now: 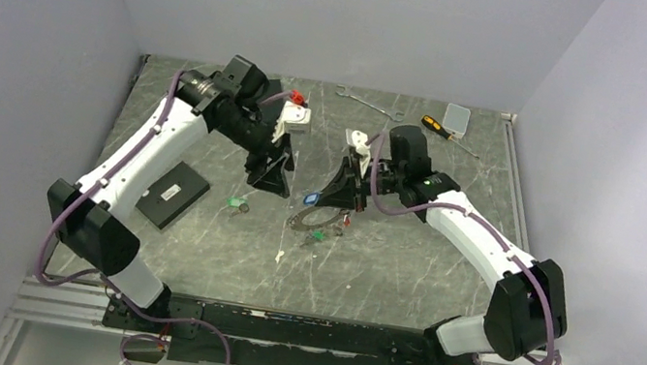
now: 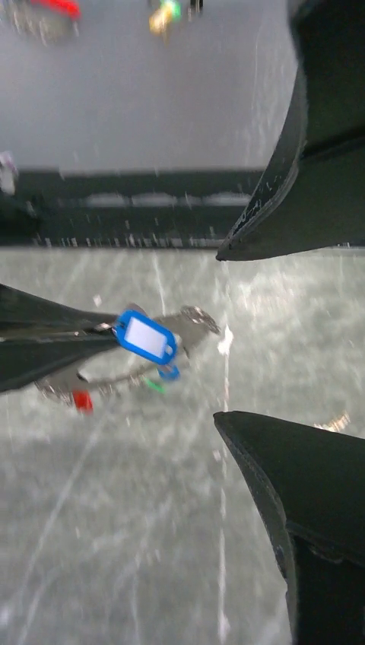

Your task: Remove the keys from the keyring

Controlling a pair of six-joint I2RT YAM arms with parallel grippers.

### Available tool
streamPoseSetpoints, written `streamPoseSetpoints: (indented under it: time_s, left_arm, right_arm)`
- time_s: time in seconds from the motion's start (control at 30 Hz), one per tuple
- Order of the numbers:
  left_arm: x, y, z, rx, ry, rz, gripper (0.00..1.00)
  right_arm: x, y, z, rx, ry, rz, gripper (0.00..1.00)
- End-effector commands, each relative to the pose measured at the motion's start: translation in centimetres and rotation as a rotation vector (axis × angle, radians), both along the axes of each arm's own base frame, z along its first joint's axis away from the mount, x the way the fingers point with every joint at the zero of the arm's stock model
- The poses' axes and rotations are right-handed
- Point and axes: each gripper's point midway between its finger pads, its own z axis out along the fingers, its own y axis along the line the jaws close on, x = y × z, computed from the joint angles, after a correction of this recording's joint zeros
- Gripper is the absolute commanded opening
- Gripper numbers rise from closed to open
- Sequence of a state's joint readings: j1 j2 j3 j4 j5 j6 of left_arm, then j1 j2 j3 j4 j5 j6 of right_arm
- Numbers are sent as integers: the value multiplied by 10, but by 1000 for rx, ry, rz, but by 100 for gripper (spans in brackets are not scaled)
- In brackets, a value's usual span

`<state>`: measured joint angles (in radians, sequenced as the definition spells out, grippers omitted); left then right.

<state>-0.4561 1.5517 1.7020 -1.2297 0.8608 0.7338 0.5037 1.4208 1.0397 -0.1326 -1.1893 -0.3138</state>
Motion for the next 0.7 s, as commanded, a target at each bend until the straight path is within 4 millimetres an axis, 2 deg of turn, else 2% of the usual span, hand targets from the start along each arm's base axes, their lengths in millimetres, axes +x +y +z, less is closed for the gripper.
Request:
streamPoseSetpoints:
  time_s: [0.0,0.17,0.37,0.67]
  left_arm:
    - [-47,-21,26,-206,290,-91,75]
    - [-51,-27,6,-275,392,-103,71]
    - [-57,-31,-18,-322,503,-108,68]
    - [-56,-37,-31,-355,553,-133,66]
  right_arm:
    - [-31,5,15,18,-156,164,0]
    - [-41,7,11,-2,-179,187,0]
    - [-46,9,16,-8,-195,205,0]
    - [-46,12,13,-12,-185,212,0]
